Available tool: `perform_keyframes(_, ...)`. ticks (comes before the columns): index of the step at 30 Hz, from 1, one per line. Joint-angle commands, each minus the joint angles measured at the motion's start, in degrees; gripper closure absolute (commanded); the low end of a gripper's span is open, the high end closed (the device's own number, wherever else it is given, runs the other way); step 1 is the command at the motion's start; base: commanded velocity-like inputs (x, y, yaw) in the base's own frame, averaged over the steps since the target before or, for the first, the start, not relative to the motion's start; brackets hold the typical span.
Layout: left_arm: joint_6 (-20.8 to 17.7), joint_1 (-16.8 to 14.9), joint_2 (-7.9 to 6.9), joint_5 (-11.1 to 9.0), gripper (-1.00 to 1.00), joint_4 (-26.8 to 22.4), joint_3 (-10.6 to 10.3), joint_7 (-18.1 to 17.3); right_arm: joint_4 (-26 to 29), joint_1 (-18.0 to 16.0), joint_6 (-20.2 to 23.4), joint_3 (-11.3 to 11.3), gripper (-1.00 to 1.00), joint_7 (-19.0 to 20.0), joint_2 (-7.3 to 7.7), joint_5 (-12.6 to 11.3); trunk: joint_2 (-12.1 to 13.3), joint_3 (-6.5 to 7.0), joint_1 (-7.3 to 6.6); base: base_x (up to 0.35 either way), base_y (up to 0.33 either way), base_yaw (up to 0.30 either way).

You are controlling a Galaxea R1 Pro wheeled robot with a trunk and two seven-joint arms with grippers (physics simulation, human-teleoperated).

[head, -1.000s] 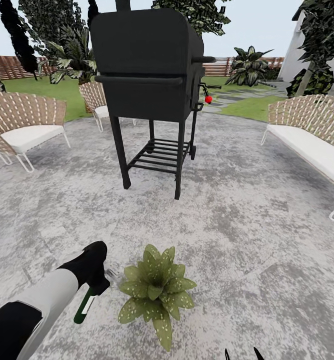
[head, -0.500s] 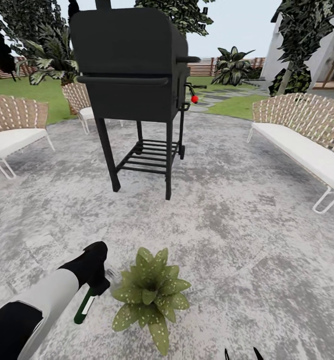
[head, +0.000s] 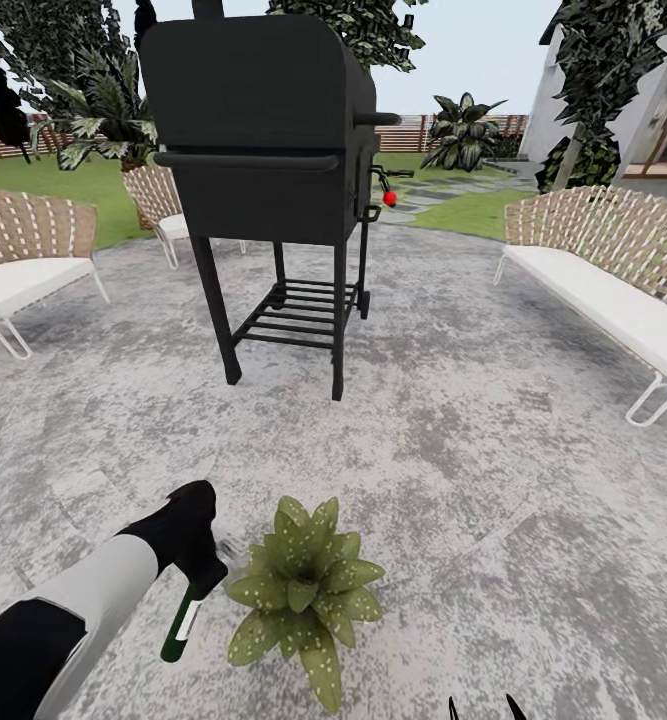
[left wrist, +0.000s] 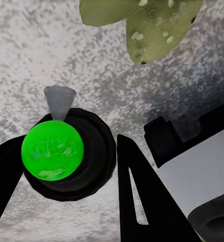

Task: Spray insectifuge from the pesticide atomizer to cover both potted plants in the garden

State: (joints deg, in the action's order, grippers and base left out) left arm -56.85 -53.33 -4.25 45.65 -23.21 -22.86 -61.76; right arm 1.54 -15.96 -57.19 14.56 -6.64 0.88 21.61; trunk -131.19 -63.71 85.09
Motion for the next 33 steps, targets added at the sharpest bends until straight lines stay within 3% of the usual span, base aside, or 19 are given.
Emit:
perform_keyframes(1, -0.3, 0.0, -0.04, 0.5, 1.0, -0.1, -0.2, -0.7, -0.1, 0.0, -0.1, 0.1, -1.0, -0.6, 0.0, 0.6, 0.0, -0.05, -0.01, 0.0, 0.0, 0.0)
perform_keyframes(5, -0.4, 0.0, -0.06, 0.6, 1.0, -0.2, -0.5, -0.8, -0.1, 0.0, -0.1, 0.1, -1.0, -0.6, 0.0, 0.6, 0.0, -0.05, -0.01, 0.0, 0.0, 0.0)
perform_keyframes(7, -0.4, 0.0, -0.12, 0.5, 1.0, -0.1, -1.9, -0.9, -0.1, 0.0, -0.1, 0.1, -1.0, -0.6, 0.0, 0.6, 0.0, -0.05, -0.01, 0.0, 0.0, 0.0)
perform_keyframes(8, -0.4, 0.0, -0.28, 0.5, 1.0, 0.1, -3.6, -0.9, -0.1, 0.0, -0.1, 0.1, -1.0, -0.6, 0.0, 0.6, 0.0, -0.05, -0.01, 0.0, 0.0, 0.0)
perform_keyframes(11, -0.4, 0.4, -0.49, 0.5, 1.0, 0.3, -4.8, -0.8, -0.1, 0.0, -0.1, 0.1, -1.0, -0.6, 0.0, 0.6, 0.0, -0.05, -0.01, 0.0, 0.0, 0.0)
perform_keyframes(21, -0.4, 0.0, -0.34, 0.6, 1.0, -0.1, -5.0, -0.8, -0.1, 0.0, -0.1, 0.1, -1.0, -0.6, 0.0, 0.6, 0.0, -0.05, -0.01, 0.081, 0.077, 0.0)
perform_keyframes(33, -0.3, 1.5, -2.09, 0.6, 1.0, 0.8, -5.0, -0.4, -0.1, 0.0, -0.1, 0.1, -1.0, -0.6, -0.04, 0.6, 0.0, -0.05, -0.01, 0.017, 0.019, 0.0)
